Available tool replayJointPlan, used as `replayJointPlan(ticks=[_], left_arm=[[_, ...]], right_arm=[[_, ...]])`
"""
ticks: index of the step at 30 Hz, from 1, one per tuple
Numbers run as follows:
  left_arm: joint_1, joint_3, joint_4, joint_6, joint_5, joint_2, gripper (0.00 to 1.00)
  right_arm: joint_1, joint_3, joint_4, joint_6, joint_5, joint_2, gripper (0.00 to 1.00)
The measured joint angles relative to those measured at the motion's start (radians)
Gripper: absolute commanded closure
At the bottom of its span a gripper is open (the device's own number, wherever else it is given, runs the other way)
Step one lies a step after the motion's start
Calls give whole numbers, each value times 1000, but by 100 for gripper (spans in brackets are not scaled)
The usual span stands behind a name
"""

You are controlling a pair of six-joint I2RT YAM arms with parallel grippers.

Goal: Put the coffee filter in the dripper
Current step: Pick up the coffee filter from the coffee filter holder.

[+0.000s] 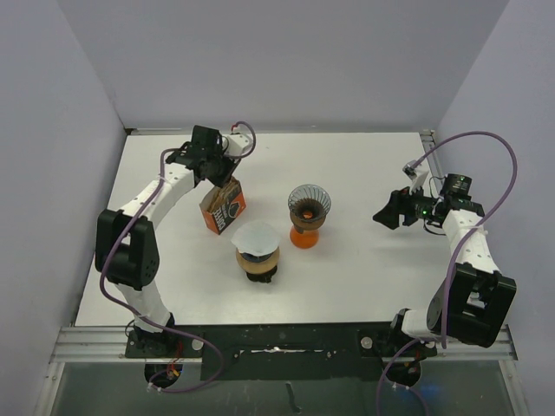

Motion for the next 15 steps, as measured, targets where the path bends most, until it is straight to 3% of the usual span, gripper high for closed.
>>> replayJointPlan(ticks=[15], left_arm=[[-26, 0, 0, 24, -42, 24, 88]], right_arm=[[-1, 0, -3, 0, -4, 0, 31]])
